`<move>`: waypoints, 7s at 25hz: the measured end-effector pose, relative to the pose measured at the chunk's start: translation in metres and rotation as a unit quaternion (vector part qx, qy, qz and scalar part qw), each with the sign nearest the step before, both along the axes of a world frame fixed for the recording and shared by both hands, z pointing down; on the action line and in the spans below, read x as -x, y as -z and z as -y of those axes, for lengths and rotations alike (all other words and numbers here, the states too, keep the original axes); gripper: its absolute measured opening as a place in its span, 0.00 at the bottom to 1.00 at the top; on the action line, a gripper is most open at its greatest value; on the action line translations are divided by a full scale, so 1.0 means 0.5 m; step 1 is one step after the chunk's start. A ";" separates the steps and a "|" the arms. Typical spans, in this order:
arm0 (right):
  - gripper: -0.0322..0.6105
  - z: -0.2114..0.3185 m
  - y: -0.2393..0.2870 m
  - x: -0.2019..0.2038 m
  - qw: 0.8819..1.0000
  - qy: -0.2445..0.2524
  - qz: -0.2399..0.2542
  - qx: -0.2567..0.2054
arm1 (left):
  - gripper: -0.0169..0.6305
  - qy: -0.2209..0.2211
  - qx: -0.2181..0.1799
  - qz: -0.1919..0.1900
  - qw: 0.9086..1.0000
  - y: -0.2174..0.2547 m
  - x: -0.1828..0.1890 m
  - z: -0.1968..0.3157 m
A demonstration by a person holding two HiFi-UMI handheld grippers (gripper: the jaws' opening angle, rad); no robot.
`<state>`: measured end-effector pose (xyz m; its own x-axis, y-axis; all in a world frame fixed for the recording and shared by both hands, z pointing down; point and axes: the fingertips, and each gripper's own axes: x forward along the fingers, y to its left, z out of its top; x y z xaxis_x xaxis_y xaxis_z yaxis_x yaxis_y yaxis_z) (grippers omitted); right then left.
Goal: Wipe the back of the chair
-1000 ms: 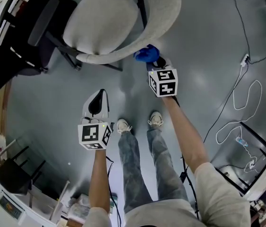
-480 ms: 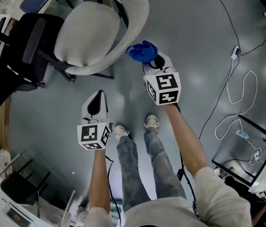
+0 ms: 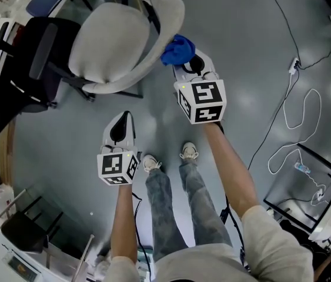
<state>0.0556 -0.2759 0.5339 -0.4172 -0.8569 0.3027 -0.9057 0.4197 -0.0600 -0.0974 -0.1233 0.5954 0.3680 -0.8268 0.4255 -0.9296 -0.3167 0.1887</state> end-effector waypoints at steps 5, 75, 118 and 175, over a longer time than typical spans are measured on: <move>0.18 0.004 -0.033 0.002 1.000 0.001 -0.007 0.013 | 0.03 0.005 0.004 -0.002 1.000 -0.009 0.009 0.004; 0.17 0.097 -0.077 -0.038 0.998 0.033 -0.041 0.019 | 0.03 -0.008 -0.001 -0.010 1.000 0.017 -0.065 0.060; 0.17 0.005 -0.217 -0.056 0.995 0.040 -0.067 0.067 | 0.03 0.013 0.013 -0.003 1.000 -0.014 0.003 0.063; 0.17 -0.374 0.478 -0.136 0.998 -0.027 -0.051 -0.034 | 0.03 0.045 -0.103 0.041 0.993 0.593 0.169 -0.198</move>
<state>0.1237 -0.0889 0.2951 -0.3400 -0.8971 0.2820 -0.9268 0.3705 0.0612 -0.1819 -0.0242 0.2989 0.2603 -0.9274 0.2686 -0.9653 -0.2559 0.0518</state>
